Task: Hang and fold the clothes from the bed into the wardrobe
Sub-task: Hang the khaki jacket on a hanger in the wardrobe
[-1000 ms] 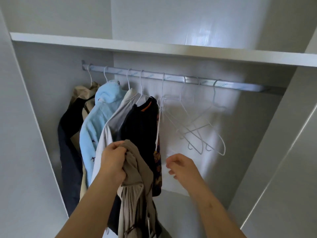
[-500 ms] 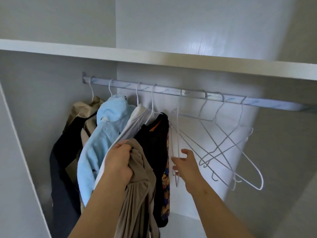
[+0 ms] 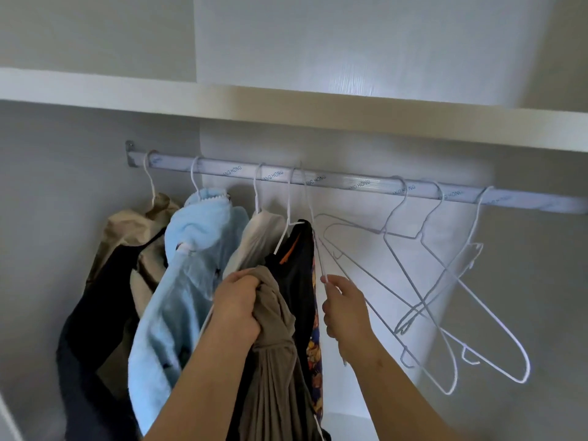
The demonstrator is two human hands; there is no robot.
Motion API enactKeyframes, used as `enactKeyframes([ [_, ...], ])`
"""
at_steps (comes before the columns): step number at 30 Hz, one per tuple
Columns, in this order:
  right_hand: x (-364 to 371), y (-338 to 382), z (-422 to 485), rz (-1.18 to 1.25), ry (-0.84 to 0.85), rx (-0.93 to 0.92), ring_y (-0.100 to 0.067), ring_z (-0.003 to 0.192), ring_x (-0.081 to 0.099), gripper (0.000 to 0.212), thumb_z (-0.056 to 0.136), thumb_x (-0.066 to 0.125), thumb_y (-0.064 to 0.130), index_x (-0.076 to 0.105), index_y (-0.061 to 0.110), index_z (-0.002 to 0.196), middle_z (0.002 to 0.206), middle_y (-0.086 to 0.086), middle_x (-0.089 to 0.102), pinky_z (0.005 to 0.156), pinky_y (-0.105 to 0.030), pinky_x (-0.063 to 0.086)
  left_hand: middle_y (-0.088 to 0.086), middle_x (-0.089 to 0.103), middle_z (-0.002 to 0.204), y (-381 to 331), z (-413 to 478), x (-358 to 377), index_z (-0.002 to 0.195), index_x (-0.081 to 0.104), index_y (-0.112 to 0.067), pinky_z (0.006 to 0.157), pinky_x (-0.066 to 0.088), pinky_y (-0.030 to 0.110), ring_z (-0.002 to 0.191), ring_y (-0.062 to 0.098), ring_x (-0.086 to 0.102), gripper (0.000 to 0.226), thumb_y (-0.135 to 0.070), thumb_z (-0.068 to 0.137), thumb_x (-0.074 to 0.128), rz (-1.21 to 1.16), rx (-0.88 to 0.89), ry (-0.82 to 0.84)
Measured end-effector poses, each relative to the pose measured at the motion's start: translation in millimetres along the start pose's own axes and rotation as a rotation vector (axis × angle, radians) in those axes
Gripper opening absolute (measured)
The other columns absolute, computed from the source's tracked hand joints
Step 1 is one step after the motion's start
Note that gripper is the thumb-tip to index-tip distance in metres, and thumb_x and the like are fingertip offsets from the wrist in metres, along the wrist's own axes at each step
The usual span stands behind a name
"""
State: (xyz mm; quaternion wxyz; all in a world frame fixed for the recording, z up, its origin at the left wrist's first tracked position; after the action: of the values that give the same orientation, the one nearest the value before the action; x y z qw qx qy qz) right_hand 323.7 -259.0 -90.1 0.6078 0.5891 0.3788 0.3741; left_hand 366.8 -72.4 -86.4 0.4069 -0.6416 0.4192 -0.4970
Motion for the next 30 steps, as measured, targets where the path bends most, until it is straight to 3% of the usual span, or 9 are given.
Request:
enactKeyframes([
  [4,11,-1,-2,0.037,0.046,0.053,-0.002,0.029,0.026,0.027,0.1,0.036,0.017,0.058,0.026,0.089,0.035,0.011,0.034,0.032,-0.015,0.021,0.01,0.053,0.07,8,6,-2,0.084,0.055,-0.005,0.067,0.047,0.032,0.063,0.02,0.051,0.019,0.002,0.092,0.04,-0.093,-0.023,-0.019],
  [10,10,-2,-7,0.106,0.022,0.061,-0.004,0.032,0.025,0.026,0.1,0.038,0.017,0.06,0.027,0.091,0.037,0.01,0.034,0.034,-0.015,0.02,0.009,0.055,0.067,7,14,-10,0.072,0.054,-0.014,0.045,0.046,0.02,0.061,0.017,0.053,0.027,0.003,0.089,0.043,-0.042,0.025,-0.055],
  [19,-10,10,-28,0.215,-0.06,-0.048,-0.003,0.032,0.025,0.025,0.099,0.043,0.025,0.064,0.028,0.086,0.039,0.01,0.033,0.034,-0.014,0.022,0.01,0.057,0.073,11,5,-8,0.077,0.055,-0.014,0.057,0.045,0.028,0.065,0.02,0.054,0.025,0.002,0.091,0.042,0.016,0.02,-0.024],
  [23,-28,-12,-59,0.09,-0.086,-0.032,-0.003,0.034,0.029,0.013,0.095,0.051,0.03,0.062,0.027,0.092,0.04,0.01,0.037,0.035,-0.015,0.027,0.008,0.057,0.075,18,-18,-3,0.078,0.054,-0.017,0.059,0.045,0.029,0.066,0.019,0.053,0.025,-0.001,0.092,0.042,0.085,0.024,0.022],
  [30,-89,-47,-128,-0.009,-0.134,0.002,0.0,0.036,0.043,0.011,0.093,0.053,0.024,0.061,0.023,0.087,0.042,0.015,0.048,0.041,-0.01,0.036,0.008,0.057,0.08,46,-95,13,0.088,0.056,-0.019,0.058,0.046,0.031,0.068,0.02,0.053,0.022,-0.003,0.093,0.042,0.202,0.01,0.092],
])
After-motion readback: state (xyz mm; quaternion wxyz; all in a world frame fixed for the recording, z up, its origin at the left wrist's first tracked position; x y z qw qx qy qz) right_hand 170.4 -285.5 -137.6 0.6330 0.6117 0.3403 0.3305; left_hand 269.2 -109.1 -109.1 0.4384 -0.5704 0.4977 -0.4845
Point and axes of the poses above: each hand's wrist, its own z-axis towards the middle knuckle, its own x-axis out of the palm, y = z × x, the point moved 10 cm from there along z, towards the middle knuckle
